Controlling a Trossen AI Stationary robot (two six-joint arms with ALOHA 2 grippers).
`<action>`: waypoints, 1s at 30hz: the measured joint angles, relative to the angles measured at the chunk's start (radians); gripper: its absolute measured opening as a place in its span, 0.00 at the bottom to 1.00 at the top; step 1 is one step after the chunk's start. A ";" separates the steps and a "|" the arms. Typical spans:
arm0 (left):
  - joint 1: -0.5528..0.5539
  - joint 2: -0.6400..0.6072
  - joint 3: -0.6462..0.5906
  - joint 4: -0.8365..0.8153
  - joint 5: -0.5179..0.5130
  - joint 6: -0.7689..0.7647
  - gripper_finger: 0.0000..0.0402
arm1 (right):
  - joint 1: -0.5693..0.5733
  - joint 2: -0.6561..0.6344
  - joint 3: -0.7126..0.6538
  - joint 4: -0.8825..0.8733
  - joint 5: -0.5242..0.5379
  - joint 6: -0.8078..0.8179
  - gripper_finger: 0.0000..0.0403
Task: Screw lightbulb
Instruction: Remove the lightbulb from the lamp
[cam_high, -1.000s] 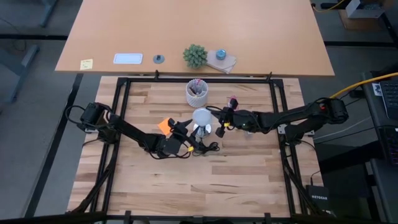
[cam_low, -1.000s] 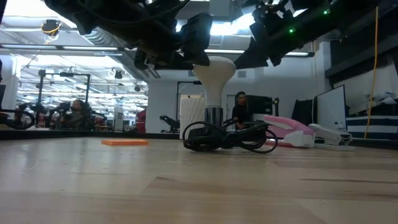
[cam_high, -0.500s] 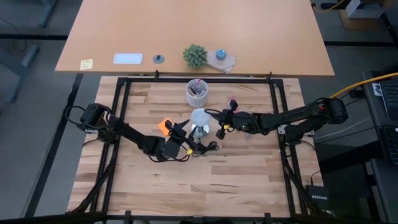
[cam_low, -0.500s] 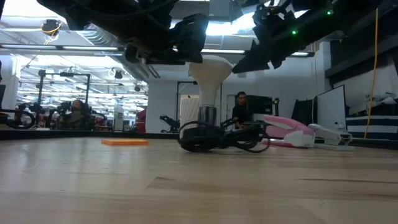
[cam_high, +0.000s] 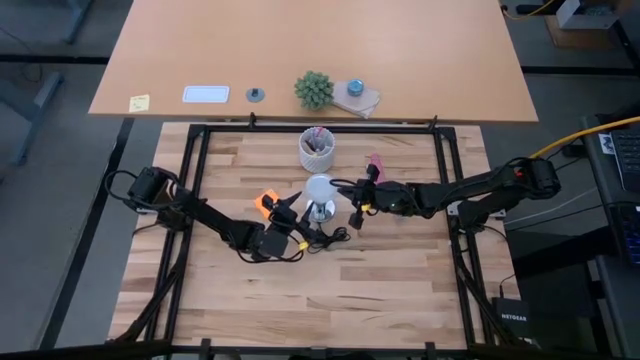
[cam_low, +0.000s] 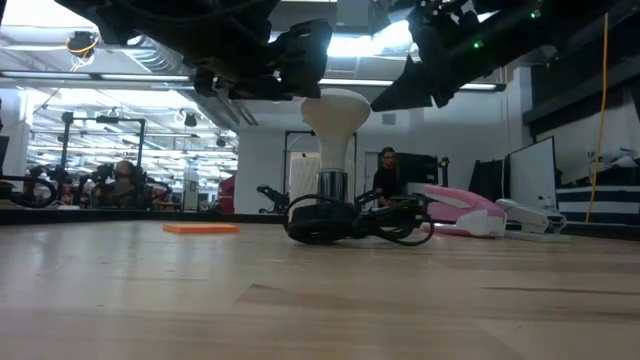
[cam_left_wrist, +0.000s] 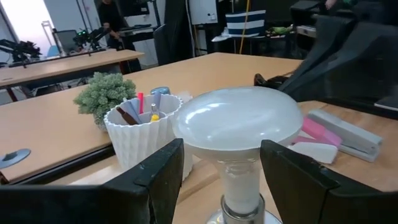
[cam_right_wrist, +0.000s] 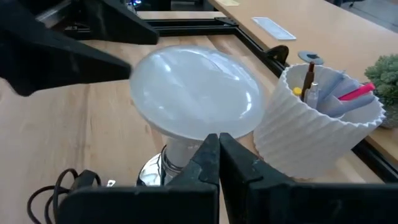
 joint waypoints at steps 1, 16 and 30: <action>-0.006 0.000 0.000 0.000 0.000 0.000 0.51 | 0.000 0.000 0.000 -0.002 0.002 0.000 0.01; -0.063 0.000 0.000 0.000 -0.111 0.009 0.51 | 0.006 -0.001 0.000 -0.004 -0.053 0.007 0.01; 0.002 0.000 0.000 0.001 -0.166 0.022 0.51 | 0.090 -0.002 0.001 0.011 -0.047 0.006 0.01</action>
